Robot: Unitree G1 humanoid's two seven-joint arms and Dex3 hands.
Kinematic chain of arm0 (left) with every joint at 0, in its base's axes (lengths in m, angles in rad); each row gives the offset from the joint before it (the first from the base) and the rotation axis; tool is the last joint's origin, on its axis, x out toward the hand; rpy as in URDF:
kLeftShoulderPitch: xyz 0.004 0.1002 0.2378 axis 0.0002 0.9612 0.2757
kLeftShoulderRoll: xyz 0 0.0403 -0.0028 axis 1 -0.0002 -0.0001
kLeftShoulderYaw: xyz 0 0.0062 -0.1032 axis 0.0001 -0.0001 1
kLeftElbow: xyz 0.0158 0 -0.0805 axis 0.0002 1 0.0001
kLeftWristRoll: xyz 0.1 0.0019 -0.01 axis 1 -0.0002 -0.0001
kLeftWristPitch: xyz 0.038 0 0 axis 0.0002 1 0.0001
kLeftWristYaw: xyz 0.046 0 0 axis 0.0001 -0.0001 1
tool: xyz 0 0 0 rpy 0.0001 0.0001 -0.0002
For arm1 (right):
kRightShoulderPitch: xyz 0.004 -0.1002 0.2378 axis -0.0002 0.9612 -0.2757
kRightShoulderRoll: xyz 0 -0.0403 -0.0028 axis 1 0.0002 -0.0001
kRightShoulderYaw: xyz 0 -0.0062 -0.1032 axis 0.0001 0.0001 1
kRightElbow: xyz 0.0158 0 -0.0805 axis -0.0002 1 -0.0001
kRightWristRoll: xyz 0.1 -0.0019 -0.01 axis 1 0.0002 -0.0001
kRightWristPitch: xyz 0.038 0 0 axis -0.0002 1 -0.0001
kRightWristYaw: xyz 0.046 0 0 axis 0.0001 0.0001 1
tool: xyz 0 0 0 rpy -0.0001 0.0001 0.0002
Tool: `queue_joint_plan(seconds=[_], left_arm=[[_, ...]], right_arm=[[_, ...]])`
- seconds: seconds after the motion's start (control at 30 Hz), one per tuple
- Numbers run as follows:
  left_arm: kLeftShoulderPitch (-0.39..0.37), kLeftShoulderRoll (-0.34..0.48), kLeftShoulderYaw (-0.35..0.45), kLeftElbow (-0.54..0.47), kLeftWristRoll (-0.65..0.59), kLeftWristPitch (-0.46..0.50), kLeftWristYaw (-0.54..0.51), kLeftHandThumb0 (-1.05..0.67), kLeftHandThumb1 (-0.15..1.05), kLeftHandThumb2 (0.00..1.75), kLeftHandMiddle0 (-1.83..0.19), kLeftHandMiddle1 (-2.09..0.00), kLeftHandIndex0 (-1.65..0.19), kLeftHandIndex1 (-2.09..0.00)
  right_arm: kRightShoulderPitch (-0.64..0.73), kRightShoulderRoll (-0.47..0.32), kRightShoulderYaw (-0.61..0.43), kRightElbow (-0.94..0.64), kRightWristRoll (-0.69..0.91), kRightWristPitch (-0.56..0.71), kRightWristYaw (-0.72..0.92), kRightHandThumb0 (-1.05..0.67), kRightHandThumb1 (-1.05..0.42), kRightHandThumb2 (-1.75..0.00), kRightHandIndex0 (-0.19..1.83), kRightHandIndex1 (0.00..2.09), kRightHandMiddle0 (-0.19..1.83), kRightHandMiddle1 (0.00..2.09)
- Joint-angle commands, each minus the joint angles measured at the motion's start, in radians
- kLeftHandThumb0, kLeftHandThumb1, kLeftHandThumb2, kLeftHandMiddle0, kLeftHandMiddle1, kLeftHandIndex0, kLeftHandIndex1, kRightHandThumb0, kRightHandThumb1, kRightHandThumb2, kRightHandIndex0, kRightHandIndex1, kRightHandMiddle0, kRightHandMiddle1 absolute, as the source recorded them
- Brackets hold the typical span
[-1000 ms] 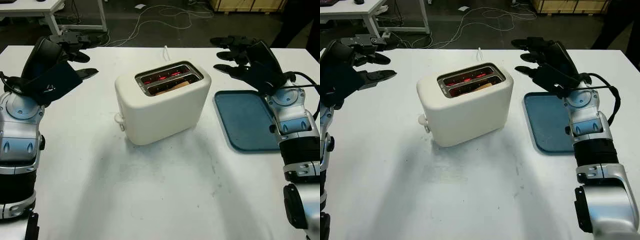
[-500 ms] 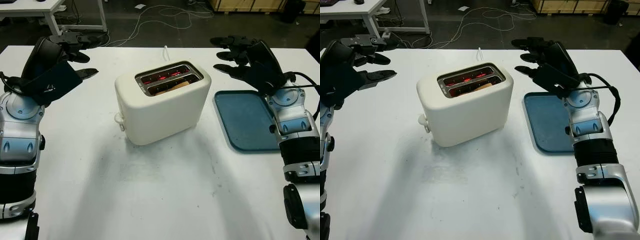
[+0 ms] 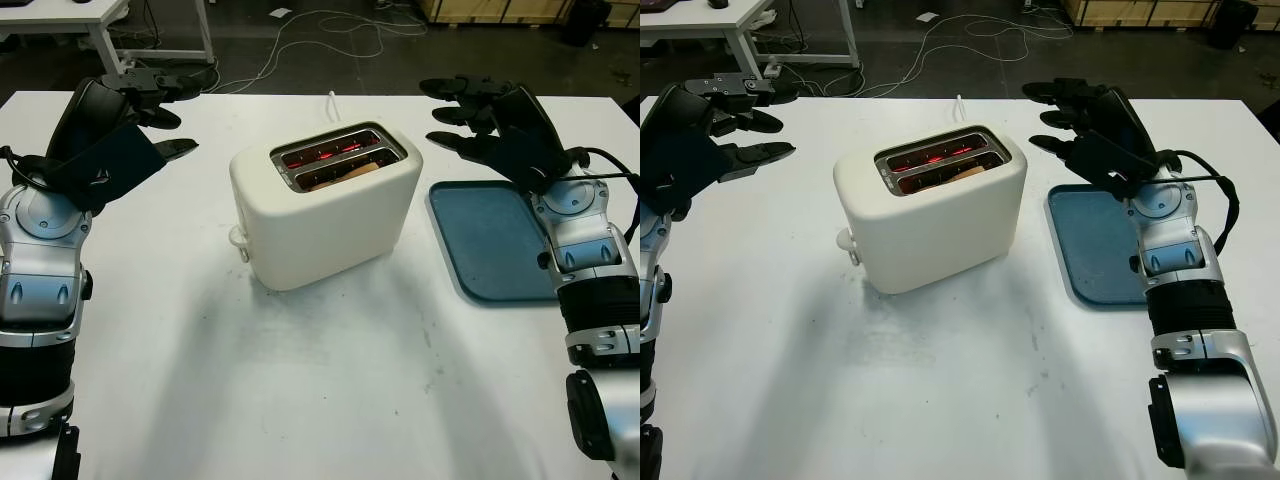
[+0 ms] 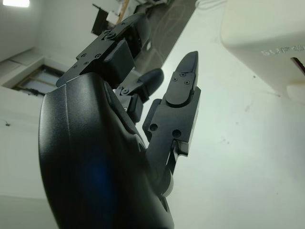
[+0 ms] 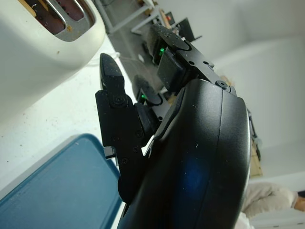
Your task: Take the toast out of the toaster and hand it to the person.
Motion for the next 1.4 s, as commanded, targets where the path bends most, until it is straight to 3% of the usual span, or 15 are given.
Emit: queue_joint_plan(seconds=[0.0,1.37], left_arm=[[0.0,-0.002,0.003,-0.003,-0.003,-0.01,0.003,-0.13,0.9,0.0,-0.41,-0.82,-0.67,-0.08],[-0.008,-0.004,-0.004,0.017,0.007,-0.031,-0.001,-0.15,0.91,0.0,-0.4,-0.87,-0.67,-0.09]], right_arm=[[0.002,0.007,-0.007,-0.007,0.005,-0.007,-0.01,-0.18,-0.92,-0.1,0.68,0.0,0.62,0.0],[0.002,0.005,-0.009,0.0,0.01,-0.016,-0.006,-0.17,-0.92,-0.09,0.69,0.0,0.63,0.0]])
